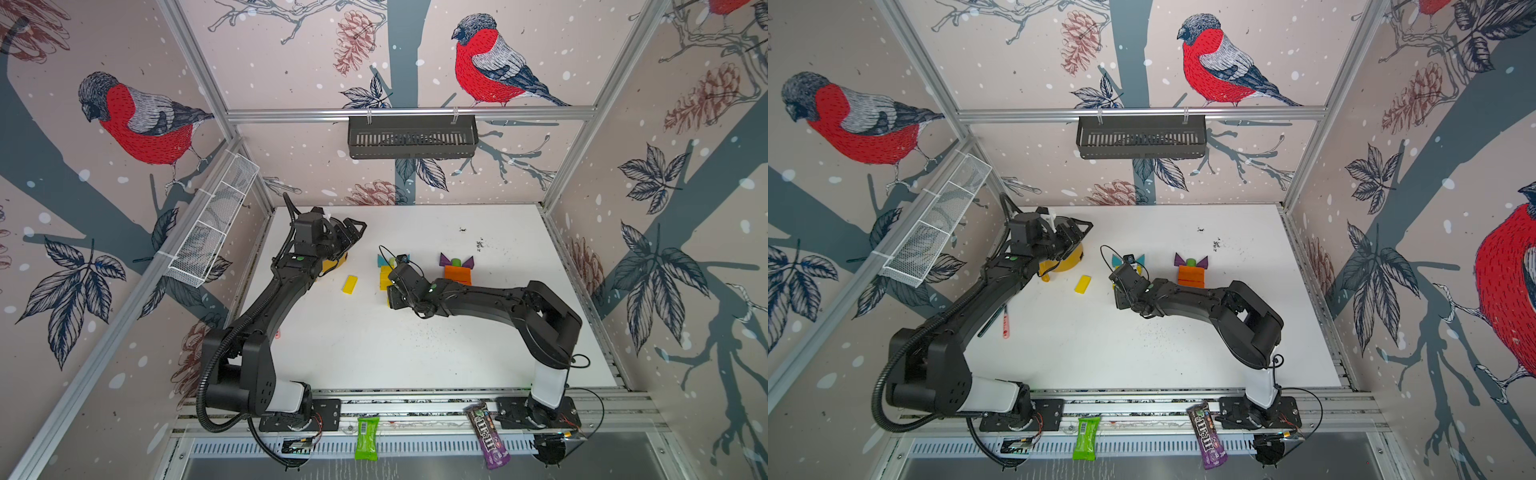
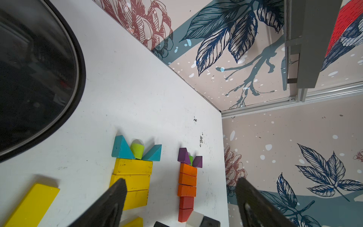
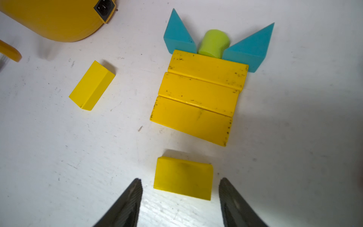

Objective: Assemble a carrot with building blocks
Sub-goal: Assemble the building block at the center of the board.

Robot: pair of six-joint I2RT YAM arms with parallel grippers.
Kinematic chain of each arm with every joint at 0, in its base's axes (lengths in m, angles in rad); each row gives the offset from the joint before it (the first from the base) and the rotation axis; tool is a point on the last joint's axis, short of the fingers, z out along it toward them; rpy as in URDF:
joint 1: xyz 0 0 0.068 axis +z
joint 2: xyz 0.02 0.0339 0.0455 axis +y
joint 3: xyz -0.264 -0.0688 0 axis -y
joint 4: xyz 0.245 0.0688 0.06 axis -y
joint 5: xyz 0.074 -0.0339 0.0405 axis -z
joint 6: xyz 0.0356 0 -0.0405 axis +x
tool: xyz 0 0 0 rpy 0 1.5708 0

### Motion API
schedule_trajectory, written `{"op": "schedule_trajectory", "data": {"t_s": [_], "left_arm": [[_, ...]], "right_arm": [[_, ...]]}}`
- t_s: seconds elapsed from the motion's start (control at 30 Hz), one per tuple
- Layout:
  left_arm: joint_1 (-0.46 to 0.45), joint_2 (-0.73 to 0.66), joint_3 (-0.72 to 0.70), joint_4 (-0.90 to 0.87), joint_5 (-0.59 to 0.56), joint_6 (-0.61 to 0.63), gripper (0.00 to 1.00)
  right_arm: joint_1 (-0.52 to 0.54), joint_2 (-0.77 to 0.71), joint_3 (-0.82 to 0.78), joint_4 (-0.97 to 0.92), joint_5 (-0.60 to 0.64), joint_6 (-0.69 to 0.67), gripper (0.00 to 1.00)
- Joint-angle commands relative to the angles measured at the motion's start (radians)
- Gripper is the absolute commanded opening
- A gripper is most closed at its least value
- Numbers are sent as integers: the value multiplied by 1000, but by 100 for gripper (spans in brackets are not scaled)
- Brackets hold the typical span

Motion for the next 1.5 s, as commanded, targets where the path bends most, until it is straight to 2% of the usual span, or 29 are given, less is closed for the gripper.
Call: {"op": "schedule_trajectory", "data": {"t_s": [0.0, 0.1, 0.17, 0.33, 0.53, 0.8, 1.47], "left_arm": [[1, 7, 5, 20, 4, 3, 87], [-2, 25, 6, 31, 33, -6, 88], [-8, 36, 5, 33, 43, -13, 87], [-16, 51, 5, 39, 55, -18, 87], [-17, 55, 5, 35, 53, -14, 87], [-17, 54, 7, 32, 50, -12, 87], [-22, 55, 6, 35, 57, -19, 87]], "right_arm": [[-16, -17, -28, -14, -47, -161, 50], [-22, -24, -54, -15, -109, -236, 50], [-17, -21, -62, -19, -120, -254, 55], [-19, 11, -73, -15, -120, -249, 58], [-21, 59, -42, -18, -97, -235, 50], [-13, 86, -26, -6, -80, -200, 46], [-20, 132, 38, -39, -23, -121, 45]]}}
